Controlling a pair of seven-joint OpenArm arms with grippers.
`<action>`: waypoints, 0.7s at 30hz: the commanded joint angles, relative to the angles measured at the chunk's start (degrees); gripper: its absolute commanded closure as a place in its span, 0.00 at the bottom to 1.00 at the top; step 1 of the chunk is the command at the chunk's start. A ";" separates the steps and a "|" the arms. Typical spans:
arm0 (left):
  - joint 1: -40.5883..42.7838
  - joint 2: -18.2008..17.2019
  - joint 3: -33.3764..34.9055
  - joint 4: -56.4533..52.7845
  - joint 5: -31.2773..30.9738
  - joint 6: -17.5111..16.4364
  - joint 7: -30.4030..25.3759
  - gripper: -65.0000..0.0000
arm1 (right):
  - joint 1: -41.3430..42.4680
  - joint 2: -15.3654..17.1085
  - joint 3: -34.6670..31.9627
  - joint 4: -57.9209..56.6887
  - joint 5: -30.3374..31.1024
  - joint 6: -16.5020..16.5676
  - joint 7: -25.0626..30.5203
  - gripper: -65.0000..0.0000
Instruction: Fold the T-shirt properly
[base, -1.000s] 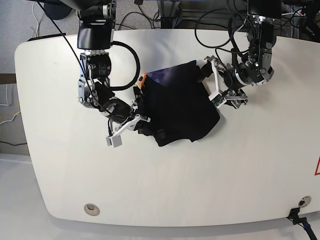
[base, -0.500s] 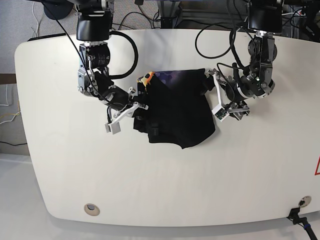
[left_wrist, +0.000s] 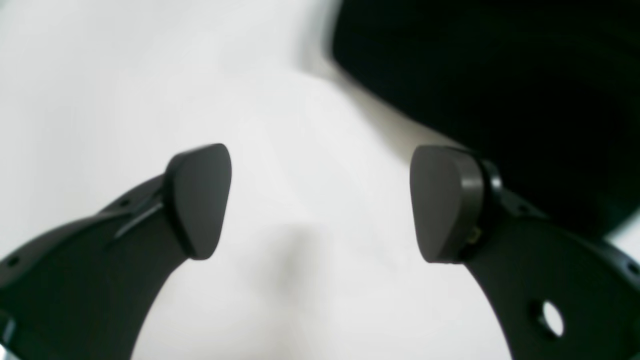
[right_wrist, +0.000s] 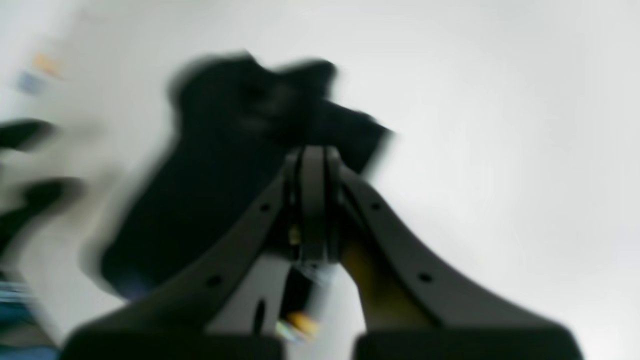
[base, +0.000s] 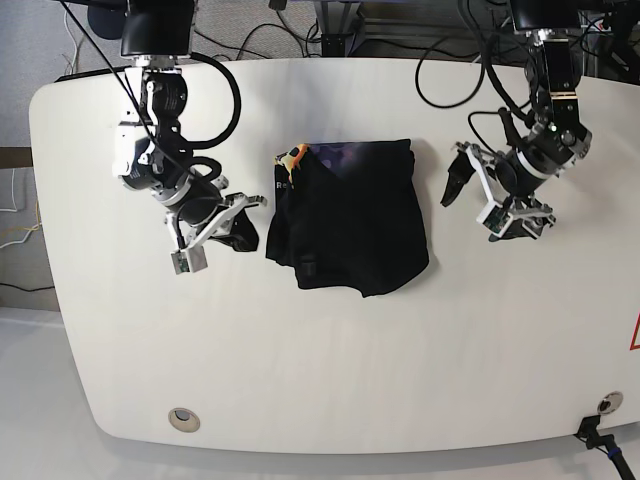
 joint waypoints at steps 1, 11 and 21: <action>5.75 -0.01 -3.50 4.09 1.35 -0.28 -7.70 0.21 | -4.45 1.91 0.15 11.20 -11.56 0.79 1.34 1.00; 28.70 2.27 -11.85 13.05 1.18 -0.28 -17.37 0.21 | -28.45 2.96 0.50 19.82 -22.11 0.35 17.60 1.00; 48.48 11.24 -16.77 13.23 1.09 -0.28 -25.72 0.21 | -51.65 2.78 1.38 19.99 -22.11 0.26 28.59 1.00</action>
